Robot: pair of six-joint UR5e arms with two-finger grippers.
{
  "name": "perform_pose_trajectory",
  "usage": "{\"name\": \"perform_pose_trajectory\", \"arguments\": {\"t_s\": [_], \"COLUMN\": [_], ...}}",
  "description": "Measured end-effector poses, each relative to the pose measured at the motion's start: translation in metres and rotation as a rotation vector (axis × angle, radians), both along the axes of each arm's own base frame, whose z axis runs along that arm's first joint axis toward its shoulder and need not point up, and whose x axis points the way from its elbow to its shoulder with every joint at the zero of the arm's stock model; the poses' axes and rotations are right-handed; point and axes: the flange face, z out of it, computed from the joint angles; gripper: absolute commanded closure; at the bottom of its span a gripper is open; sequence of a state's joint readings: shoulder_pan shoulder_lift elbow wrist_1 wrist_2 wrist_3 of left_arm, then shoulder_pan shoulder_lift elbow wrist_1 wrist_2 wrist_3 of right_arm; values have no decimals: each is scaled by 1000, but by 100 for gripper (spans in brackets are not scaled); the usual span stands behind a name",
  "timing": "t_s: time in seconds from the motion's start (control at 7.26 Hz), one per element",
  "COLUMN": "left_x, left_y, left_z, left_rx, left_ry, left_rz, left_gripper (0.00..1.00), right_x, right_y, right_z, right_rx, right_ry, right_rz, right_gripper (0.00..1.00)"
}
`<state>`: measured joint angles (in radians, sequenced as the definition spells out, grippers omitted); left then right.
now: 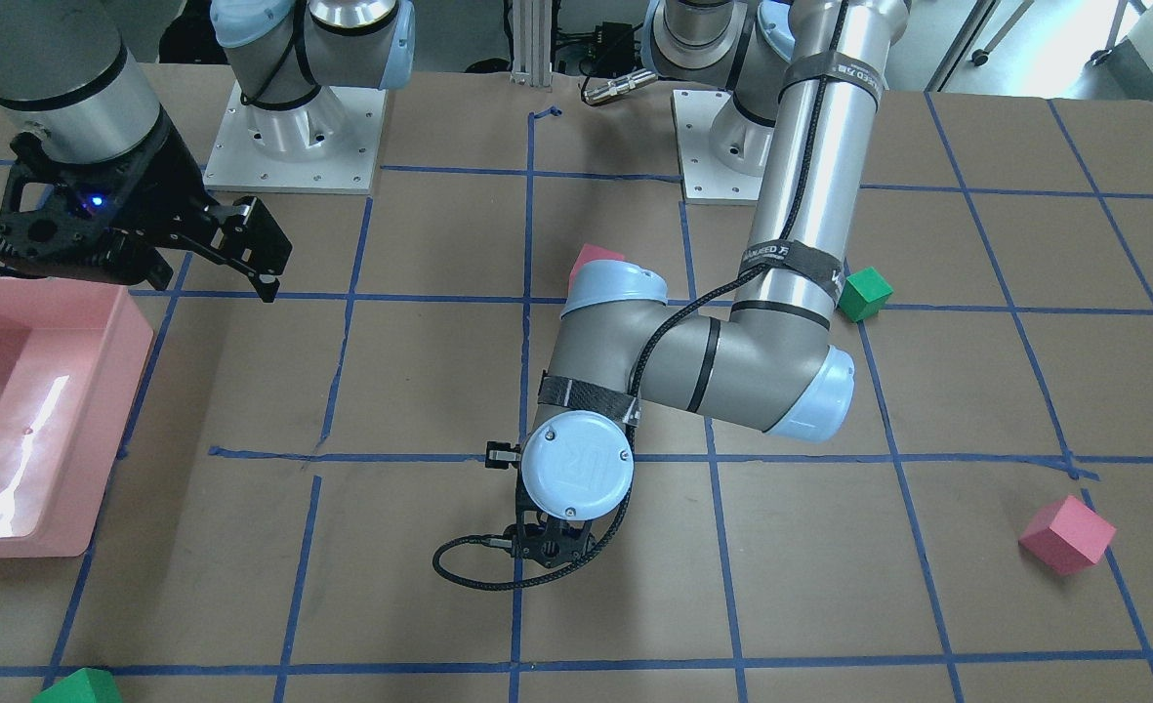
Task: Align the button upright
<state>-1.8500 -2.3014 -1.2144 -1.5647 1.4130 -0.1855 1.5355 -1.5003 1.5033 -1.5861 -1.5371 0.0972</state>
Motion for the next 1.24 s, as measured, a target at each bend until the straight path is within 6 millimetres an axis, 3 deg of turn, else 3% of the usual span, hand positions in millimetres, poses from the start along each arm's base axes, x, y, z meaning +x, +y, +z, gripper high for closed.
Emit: {"name": "perform_pose_trajectory", "arguments": {"t_s": [0.14,0.28,0.69,0.83,0.96,1.24], "left_x": [0,-1,-2,-2,0,30], "left_y": [0,0,0,0,0,0], "left_z": [1,1,6,18,38,98], "left_rx": [1,0,-13,-31,-59,-139], "left_ry": [3,7,16,30,45,75], "left_rz": [1,3,11,17,21,57], "left_gripper": [20,2,0,0,0,0], "right_x": [0,0,0,0,0,0], "right_y": [0,0,0,0,0,0], "right_z": [0,0,0,0,0,0], "right_rx": [0,0,-1,0,0,0], "right_ry": [0,0,-2,-2,-3,-2], "right_rz": [-1,-1,-1,-2,-2,-2], "right_gripper": [0,0,0,0,0,0]}}
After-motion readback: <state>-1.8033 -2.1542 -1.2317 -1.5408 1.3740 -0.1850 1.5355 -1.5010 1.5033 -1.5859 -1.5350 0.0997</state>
